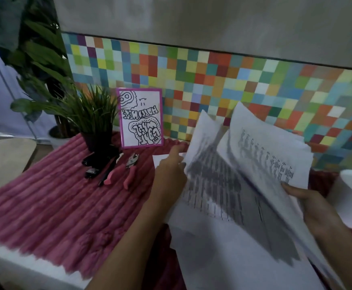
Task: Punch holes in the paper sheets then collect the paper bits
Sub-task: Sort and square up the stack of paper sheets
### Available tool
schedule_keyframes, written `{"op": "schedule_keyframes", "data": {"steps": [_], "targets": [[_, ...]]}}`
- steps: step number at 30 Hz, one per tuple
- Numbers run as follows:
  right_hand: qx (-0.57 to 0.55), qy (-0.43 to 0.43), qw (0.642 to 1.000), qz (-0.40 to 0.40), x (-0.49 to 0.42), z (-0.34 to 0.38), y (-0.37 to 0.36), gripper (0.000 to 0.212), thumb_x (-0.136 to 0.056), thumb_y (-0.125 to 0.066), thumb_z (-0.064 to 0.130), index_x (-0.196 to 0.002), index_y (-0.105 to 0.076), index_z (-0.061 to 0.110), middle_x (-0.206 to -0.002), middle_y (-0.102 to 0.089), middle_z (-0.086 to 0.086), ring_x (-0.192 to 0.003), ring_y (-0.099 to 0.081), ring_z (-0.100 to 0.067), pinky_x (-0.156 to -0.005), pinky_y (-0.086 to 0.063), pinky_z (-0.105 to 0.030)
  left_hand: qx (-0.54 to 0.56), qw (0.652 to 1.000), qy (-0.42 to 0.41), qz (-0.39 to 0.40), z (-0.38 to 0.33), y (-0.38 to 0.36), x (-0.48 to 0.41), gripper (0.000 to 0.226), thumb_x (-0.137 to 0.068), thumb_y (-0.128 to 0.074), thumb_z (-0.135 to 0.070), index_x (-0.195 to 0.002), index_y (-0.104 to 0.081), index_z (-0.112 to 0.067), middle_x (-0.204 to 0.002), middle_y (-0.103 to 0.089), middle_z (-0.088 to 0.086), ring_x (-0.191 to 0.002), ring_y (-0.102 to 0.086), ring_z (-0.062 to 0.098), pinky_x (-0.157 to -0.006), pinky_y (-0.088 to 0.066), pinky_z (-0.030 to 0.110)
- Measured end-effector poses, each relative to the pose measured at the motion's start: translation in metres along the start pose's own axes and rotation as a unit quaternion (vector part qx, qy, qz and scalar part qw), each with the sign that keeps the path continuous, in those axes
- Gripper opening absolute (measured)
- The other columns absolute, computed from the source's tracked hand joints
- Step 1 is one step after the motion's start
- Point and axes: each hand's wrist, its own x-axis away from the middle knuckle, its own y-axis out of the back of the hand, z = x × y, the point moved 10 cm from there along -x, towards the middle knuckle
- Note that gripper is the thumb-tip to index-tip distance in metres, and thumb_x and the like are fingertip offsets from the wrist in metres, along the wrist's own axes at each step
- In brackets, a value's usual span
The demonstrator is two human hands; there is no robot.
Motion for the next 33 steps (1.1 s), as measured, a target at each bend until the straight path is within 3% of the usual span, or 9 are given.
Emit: {"op": "schedule_keyframes", "data": {"steps": [3,6,8,12,18,23,25,27,33], "targets": [[0.030,0.098,0.994,-0.032,-0.005,0.023,-0.005,0.035,-0.090,-0.049,0.003,-0.122,-0.061,0.010,-0.095,-0.075,-0.006,-0.076,-0.073,-0.022,-0.059,-0.060,-0.037,0.298,0.950,0.076,0.054,-0.004,-0.015,0.001,0.022,-0.078,-0.060,-0.003,-0.096,-0.064,-0.016,-0.090,-0.069,-0.004,-0.080,-0.064,0.005,-0.070,-0.046,0.021],[0.053,0.179,0.981,-0.041,-0.003,0.034,-0.007,0.041,-0.088,-0.051,-0.005,-0.127,-0.057,0.006,-0.114,-0.069,-0.010,-0.096,-0.070,-0.025,-0.067,-0.060,-0.034,0.354,0.895,0.236,0.132,0.010,-0.043,0.006,0.012,-0.090,-0.059,-0.026,-0.080,-0.065,-0.027,-0.081,-0.068,-0.009,-0.078,-0.061,0.010,-0.069,-0.043,0.025],[0.059,0.203,0.976,-0.055,0.000,0.035,-0.014,0.044,-0.086,-0.055,-0.008,-0.128,-0.056,0.002,-0.118,-0.067,-0.012,-0.103,-0.067,-0.027,-0.076,-0.059,-0.035,0.380,0.842,0.321,0.209,0.009,-0.062,0.017,0.026,-0.095,-0.051,-0.043,-0.102,-0.068,-0.025,-0.106,-0.070,0.002,-0.098,-0.064,0.023,-0.081,-0.048,0.033],[0.130,0.266,0.949,-0.109,0.009,0.042,-0.015,0.039,-0.083,-0.063,-0.008,-0.120,-0.060,0.004,-0.102,-0.070,-0.003,-0.086,-0.071,-0.017,-0.071,-0.059,-0.026,0.317,0.900,0.158,0.254,-0.020,-0.061,0.026,0.041,-0.085,-0.064,-0.008,-0.123,-0.054,-0.018,-0.114,-0.068,0.005,-0.103,-0.066,0.023,-0.088,-0.056,0.037],[0.132,0.280,0.950,-0.033,0.012,0.062,-0.015,0.061,-0.063,-0.076,0.013,-0.121,-0.060,0.015,-0.111,-0.072,0.000,-0.101,-0.068,-0.017,-0.080,-0.057,-0.029,0.442,0.854,0.122,0.245,-0.037,-0.059,0.028,0.049,-0.084,-0.060,0.006,-0.127,-0.049,-0.015,-0.114,-0.068,0.006,-0.104,-0.067,0.020,-0.084,-0.056,0.032],[0.193,0.319,0.916,-0.150,0.034,0.083,0.007,0.045,-0.071,-0.075,-0.004,-0.111,-0.063,0.014,-0.089,-0.073,0.011,-0.068,-0.068,0.004,-0.058,-0.053,-0.011,0.174,0.975,0.094,0.103,-0.018,-0.045,0.021,0.009,-0.094,-0.055,-0.025,-0.096,-0.059,-0.016,-0.095,-0.069,0.001,-0.082,-0.064,0.013,-0.076,-0.049,0.031],[0.168,0.339,0.909,-0.175,0.042,0.093,0.021,0.049,-0.076,-0.070,-0.008,-0.119,-0.060,0.014,-0.094,-0.070,0.009,-0.075,-0.069,0.001,-0.058,-0.053,-0.012,0.034,0.986,0.103,0.125,-0.002,-0.052,0.024,0.030,-0.098,-0.039,-0.037,-0.097,-0.060,-0.015,-0.093,-0.065,0.001,-0.085,-0.061,0.016,-0.073,-0.043,0.031],[0.157,0.345,0.909,-0.176,0.045,0.098,0.033,0.057,-0.076,-0.070,-0.008,-0.127,-0.058,0.014,-0.111,-0.069,0.001,-0.093,-0.070,-0.012,-0.068,-0.058,-0.022,-0.140,0.974,0.066,0.166,0.007,-0.064,0.030,0.056,-0.092,-0.030,-0.053,-0.120,-0.055,-0.012,-0.115,-0.059,0.006,-0.108,-0.055,0.026,-0.088,-0.039,0.036],[0.099,0.407,0.896,-0.144,0.055,0.112,0.035,0.067,-0.067,-0.074,-0.007,-0.127,-0.055,0.016,-0.126,-0.064,-0.009,-0.112,-0.064,-0.030,-0.086,-0.053,-0.051,-0.225,0.960,0.104,0.132,0.013,-0.061,0.034,0.108,-0.072,-0.073,-0.054,-0.144,-0.016,0.003,-0.130,-0.046,0.017,-0.119,-0.046,0.030,-0.101,-0.036,0.034]]}}
